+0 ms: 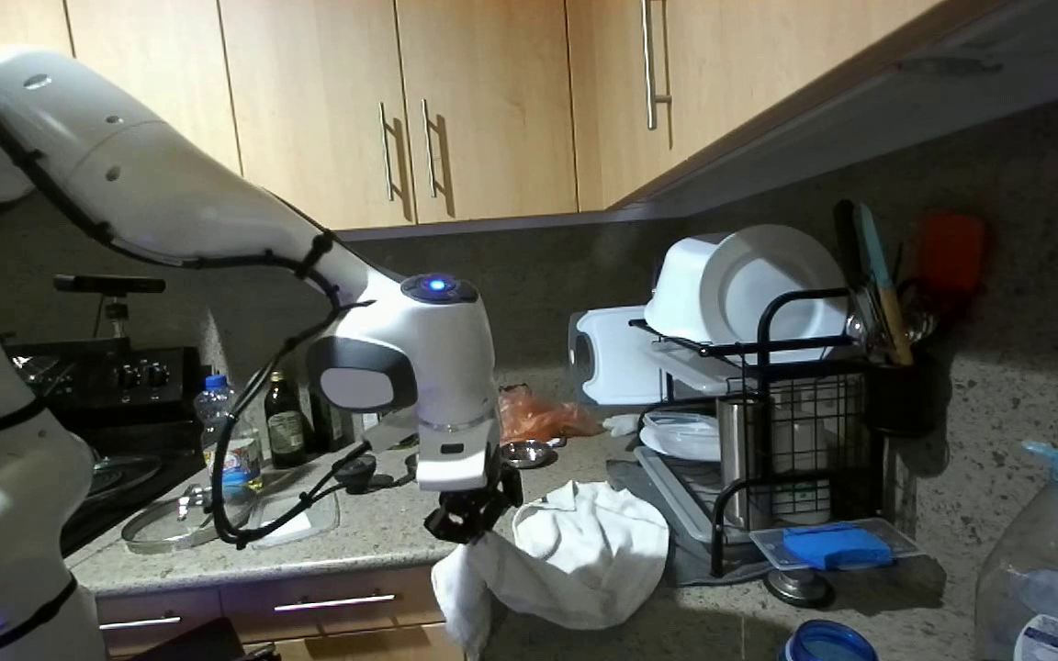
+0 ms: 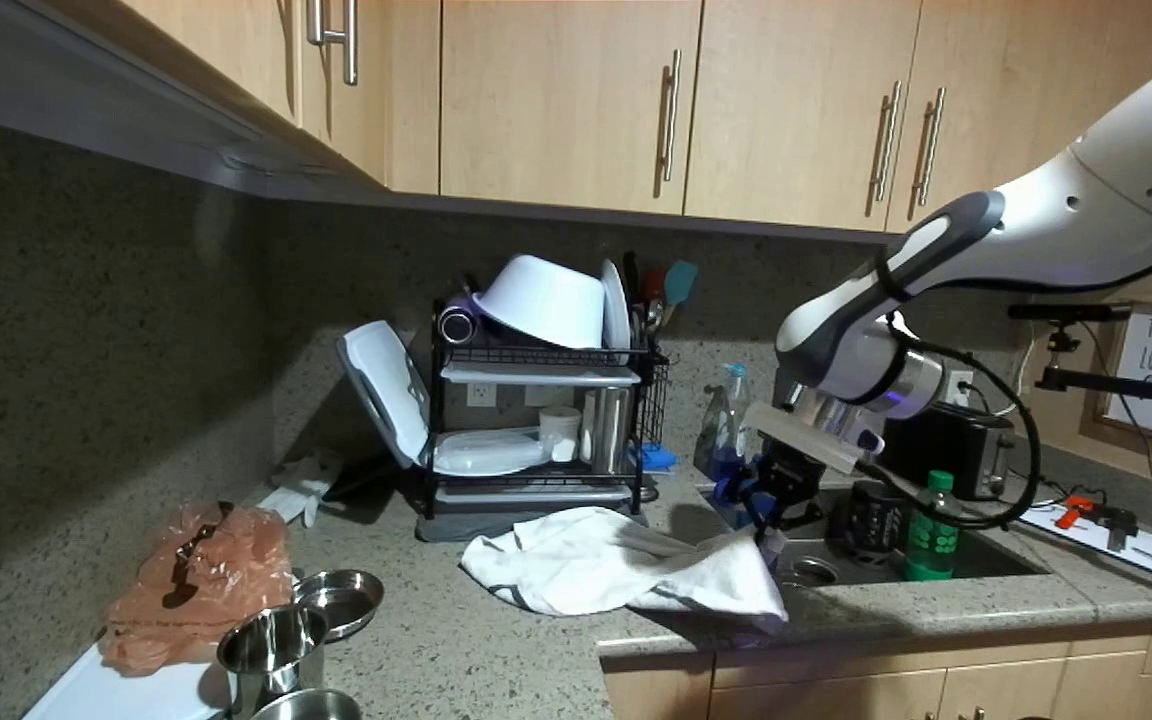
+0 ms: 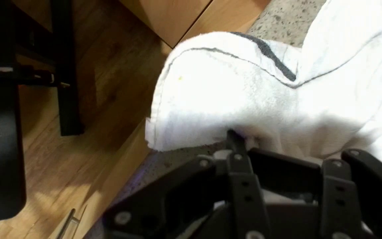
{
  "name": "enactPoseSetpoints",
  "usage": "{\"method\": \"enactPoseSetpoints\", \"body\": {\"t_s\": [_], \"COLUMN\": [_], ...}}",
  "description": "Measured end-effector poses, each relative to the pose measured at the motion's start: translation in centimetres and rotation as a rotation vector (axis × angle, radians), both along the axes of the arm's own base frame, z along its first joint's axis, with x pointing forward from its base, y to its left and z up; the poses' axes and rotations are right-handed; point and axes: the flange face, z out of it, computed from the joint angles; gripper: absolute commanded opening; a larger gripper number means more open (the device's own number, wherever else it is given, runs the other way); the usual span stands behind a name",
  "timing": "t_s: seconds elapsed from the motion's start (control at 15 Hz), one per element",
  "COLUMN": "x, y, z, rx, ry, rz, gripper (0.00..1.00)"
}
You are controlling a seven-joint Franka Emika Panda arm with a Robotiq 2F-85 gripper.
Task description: Fold the towel
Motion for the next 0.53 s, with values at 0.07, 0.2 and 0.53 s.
{"method": "enactPoseSetpoints", "body": {"t_s": [0.07, 0.2, 0.53], "x": [-0.2, -0.2, 1.2], "y": [0.0, 0.1, 0.9], "z": [1.1, 2.3, 2.2], "rx": [0.004, 0.009, 0.025], "ry": [-0.019, -0.040, -0.029], "rz": [0.022, 0.056, 0.106], "gripper": [0.00, 0.00, 0.00]}}
